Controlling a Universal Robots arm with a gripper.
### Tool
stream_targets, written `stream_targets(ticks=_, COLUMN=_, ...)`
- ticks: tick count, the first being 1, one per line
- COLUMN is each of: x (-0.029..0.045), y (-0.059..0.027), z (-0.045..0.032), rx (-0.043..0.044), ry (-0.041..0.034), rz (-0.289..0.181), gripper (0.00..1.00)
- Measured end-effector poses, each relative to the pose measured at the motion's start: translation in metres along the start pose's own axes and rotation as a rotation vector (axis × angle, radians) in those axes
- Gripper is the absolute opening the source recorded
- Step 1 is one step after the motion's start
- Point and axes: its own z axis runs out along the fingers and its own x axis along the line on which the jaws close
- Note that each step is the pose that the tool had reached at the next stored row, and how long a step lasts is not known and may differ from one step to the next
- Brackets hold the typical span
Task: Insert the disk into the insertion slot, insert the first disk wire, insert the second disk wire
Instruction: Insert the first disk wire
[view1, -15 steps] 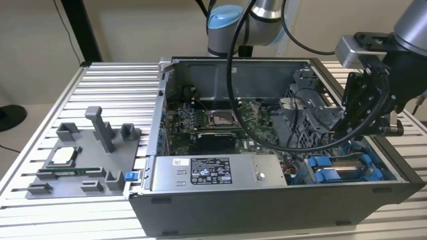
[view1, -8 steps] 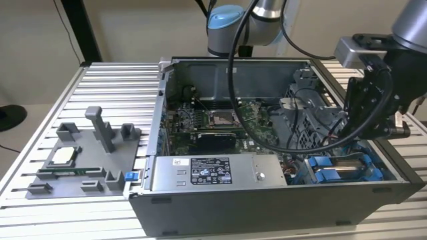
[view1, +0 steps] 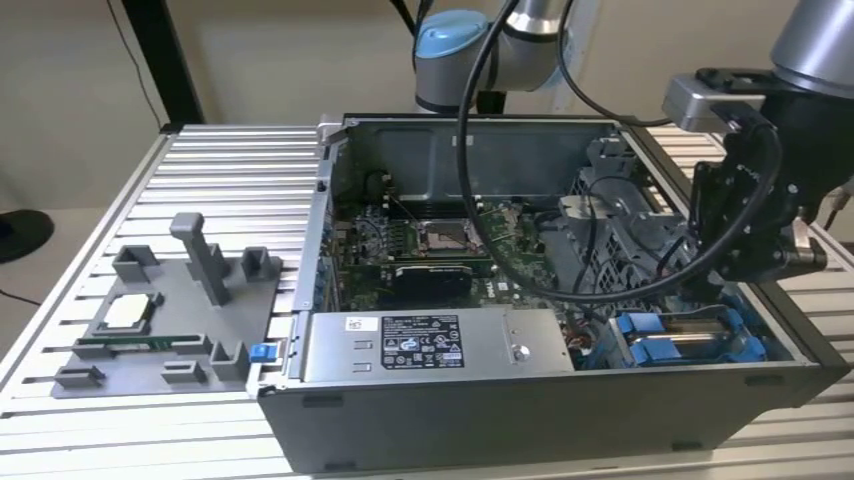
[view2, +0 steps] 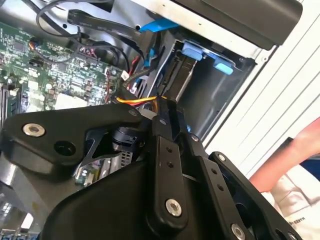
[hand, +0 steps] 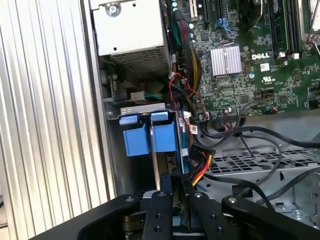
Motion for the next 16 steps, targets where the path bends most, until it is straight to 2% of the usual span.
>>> stream_targets(ticks=4, x=-0.0077, y=-0.0038, z=0.0016, rx=0.0011, ry=0.0071, rz=0.0, gripper=0.0)
stream_targets(ticks=6, x=-0.0106, y=-0.0079, z=0.0031, rx=0.0022, ry=0.0142, rz=0.001, gripper=0.0)
stream_targets(ticks=8, x=-0.0117, y=-0.0107, z=0.0048, rx=0.0038, ry=0.0246, rz=0.001, gripper=0.0)
stream_targets(ticks=13, x=-0.0125, y=-0.0129, z=0.0087, rx=0.0065, ry=0.0416, rz=0.002, gripper=0.0)
stream_targets(ticks=16, x=-0.0125, y=-0.0131, z=0.009, rx=0.0068, ry=0.0436, rz=0.002, gripper=0.0)
